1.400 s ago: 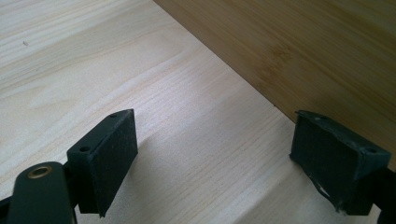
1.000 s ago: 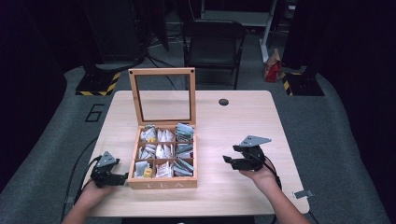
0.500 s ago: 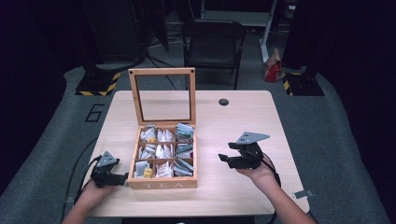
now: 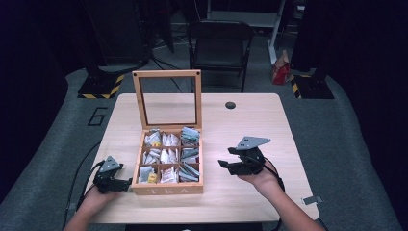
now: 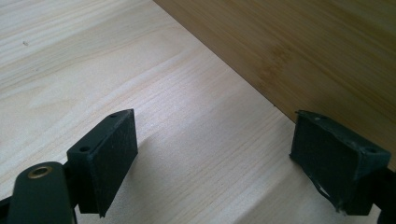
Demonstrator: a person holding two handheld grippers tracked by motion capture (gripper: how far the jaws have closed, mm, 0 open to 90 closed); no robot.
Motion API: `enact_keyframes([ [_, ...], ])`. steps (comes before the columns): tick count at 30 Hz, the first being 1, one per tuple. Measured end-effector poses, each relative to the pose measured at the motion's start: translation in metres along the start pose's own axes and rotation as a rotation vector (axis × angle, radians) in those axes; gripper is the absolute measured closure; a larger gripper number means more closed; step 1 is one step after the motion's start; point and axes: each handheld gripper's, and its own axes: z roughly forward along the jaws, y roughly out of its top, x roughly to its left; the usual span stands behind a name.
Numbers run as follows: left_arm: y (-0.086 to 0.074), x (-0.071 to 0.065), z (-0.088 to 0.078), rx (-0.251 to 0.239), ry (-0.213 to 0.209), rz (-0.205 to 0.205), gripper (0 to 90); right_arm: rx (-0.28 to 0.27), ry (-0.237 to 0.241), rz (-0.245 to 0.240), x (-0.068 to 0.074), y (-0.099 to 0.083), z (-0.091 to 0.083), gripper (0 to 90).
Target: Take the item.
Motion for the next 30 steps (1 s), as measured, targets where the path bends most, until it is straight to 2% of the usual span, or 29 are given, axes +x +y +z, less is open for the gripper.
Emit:
enact_keyframes([
  [6, 0.000, 0.000, 0.000, 0.000, 0.002, 0.004, 14.2, 0.001, 0.020, -0.010, 0.006, 0.005, 0.004, 41.1],
  [14, 0.000, 0.000, 0.000, 0.003, -0.001, 0.001, 14.2, -0.006, 0.037, -0.052, 0.014, 0.011, 0.010, 44.4],
  [18, 0.000, 0.001, 0.000, 0.003, 0.001, 0.007, 14.2, -0.010, 0.051, -0.051, 0.018, 0.014, 0.013, 46.3],
  [20, 0.000, 0.000, 0.000, 0.003, -0.005, -0.006, 14.2, -0.013, 0.060, -0.055, 0.020, 0.015, 0.016, 46.9],
  [21, 0.000, 0.000, 0.000, -0.001, 0.003, 0.004, 14.2, -0.014, 0.061, -0.059, 0.021, 0.015, 0.017, 47.0],
  [25, 0.000, 0.000, 0.000, -0.004, 0.005, 0.005, 14.2, -0.008, 0.078, -0.053, 0.026, 0.015, 0.024, 48.0],
  [26, 0.000, 0.000, 0.000, 0.004, -0.005, -0.006, 14.2, -0.005, 0.081, -0.059, 0.028, 0.015, 0.027, 48.0],
  [27, 0.000, 0.001, 0.000, 0.003, 0.001, 0.007, 14.2, -0.005, 0.086, -0.065, 0.029, 0.015, 0.029, 48.1],
  [30, 0.000, 0.000, 0.000, -0.001, 0.003, 0.005, 14.2, 0.002, 0.093, -0.069, 0.032, 0.015, 0.035, 49.1],
])
